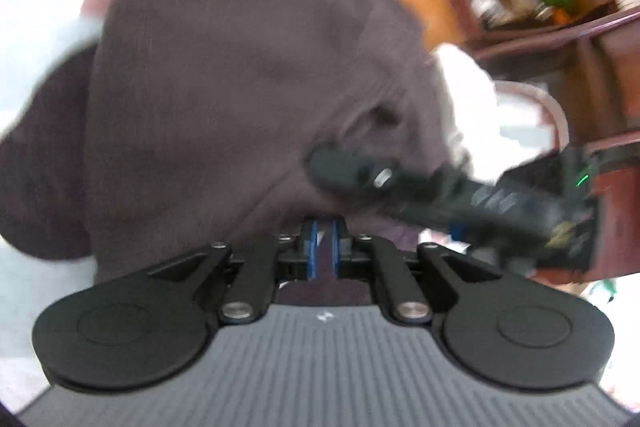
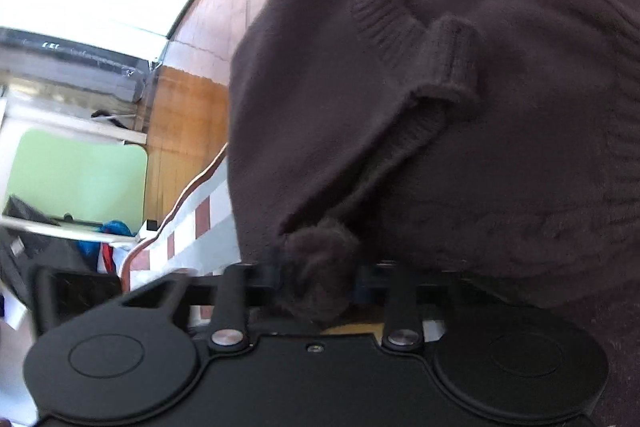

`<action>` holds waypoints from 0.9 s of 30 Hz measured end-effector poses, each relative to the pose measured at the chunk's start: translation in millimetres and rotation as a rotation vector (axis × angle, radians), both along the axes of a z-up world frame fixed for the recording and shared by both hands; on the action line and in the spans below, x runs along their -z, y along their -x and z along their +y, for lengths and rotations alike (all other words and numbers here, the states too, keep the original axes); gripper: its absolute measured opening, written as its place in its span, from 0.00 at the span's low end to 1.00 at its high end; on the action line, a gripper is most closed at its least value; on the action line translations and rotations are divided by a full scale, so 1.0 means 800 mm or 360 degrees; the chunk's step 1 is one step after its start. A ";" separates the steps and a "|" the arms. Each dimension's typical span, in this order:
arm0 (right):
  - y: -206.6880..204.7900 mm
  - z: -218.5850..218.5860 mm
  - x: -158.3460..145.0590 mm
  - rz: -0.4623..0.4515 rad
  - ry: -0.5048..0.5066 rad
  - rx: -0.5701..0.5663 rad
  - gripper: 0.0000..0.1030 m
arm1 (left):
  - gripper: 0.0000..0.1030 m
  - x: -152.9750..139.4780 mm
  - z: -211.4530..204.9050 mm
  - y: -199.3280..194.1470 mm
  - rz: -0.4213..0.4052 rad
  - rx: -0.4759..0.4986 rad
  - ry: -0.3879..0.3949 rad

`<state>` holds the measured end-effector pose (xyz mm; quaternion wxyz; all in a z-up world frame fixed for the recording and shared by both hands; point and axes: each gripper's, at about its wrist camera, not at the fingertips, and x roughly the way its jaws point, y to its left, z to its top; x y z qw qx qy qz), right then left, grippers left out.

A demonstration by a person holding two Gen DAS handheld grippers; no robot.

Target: Fold clothes

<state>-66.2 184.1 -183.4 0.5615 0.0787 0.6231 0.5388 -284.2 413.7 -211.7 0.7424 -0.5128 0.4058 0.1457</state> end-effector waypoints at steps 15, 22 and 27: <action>0.006 -0.074 -0.002 -0.0552 0.0094 -0.0179 0.25 | 0.16 -0.039 0.014 0.009 0.0168 -0.0081 -0.0389; -0.032 -0.083 -0.028 -0.0290 -0.0155 -0.0066 0.40 | 0.30 -0.055 0.008 -0.009 0.0040 -0.0108 -0.0630; -0.050 -0.076 -0.022 -0.0068 -0.0176 0.0110 0.65 | 0.32 -0.047 -0.015 -0.036 0.0017 0.0121 -0.0589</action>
